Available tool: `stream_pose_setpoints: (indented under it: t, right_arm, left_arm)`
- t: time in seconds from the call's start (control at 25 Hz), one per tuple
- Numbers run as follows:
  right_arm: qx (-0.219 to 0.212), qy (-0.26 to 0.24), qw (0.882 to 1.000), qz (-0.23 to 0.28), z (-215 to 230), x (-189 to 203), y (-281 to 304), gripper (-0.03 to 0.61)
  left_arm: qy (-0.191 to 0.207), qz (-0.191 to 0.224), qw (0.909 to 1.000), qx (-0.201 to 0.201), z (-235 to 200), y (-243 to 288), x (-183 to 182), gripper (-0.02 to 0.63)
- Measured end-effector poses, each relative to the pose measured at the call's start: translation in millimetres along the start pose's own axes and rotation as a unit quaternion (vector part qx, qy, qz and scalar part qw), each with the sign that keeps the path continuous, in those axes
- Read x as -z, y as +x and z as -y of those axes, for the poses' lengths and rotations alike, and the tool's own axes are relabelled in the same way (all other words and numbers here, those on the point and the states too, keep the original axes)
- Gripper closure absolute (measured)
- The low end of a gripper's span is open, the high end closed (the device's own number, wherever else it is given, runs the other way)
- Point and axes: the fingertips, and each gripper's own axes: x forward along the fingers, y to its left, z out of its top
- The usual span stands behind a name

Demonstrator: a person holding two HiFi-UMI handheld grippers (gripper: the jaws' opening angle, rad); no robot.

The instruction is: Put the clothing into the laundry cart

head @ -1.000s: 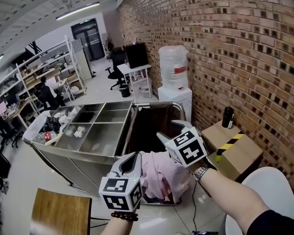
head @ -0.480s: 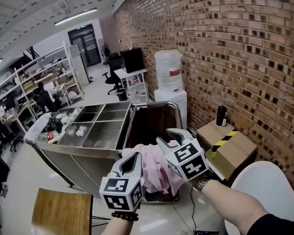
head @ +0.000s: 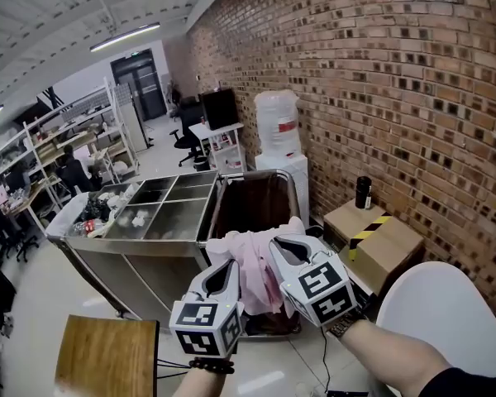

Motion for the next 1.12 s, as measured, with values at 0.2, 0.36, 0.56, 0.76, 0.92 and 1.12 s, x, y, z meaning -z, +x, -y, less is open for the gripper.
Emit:
stream_pose_setpoints:
  t: [0.2, 0.36, 0.56, 0.76, 0.92, 1.12]
  right_arm:
    - [0.000, -0.004, 1.000, 0.010, -25, -12, -36, 0.577]
    - [0.001, -0.009, 1.000, 0.016, -43, -20, -60, 0.578]
    - [-0.001, -0.010, 1.000, 0.023, -64, -29, -87, 0.578]
    - [-0.003, -0.010, 1.000, 0.028, -75, -33, -106, 0.578]
    - [-0.003, -0.009, 1.000, 0.027, -80, -33, -116, 0.578]
    - [-0.003, -0.004, 1.000, 0.025, -87, -35, -126, 0.578]
  left_arm:
    - [0.002, 0.004, 1.0000, 0.003, 18, -27, -7, 0.612]
    - [0.002, 0.010, 0.9999, 0.004, 31, -47, -12, 0.612]
    - [0.002, 0.019, 0.9998, 0.005, 47, -71, -20, 0.612]
    - [0.005, 0.027, 0.9996, 0.007, 61, -87, -24, 0.612]
    - [0.005, 0.029, 0.9995, 0.009, 71, -94, -26, 0.612]
    - [0.007, 0.029, 0.9995, 0.012, 79, -103, -28, 0.612]
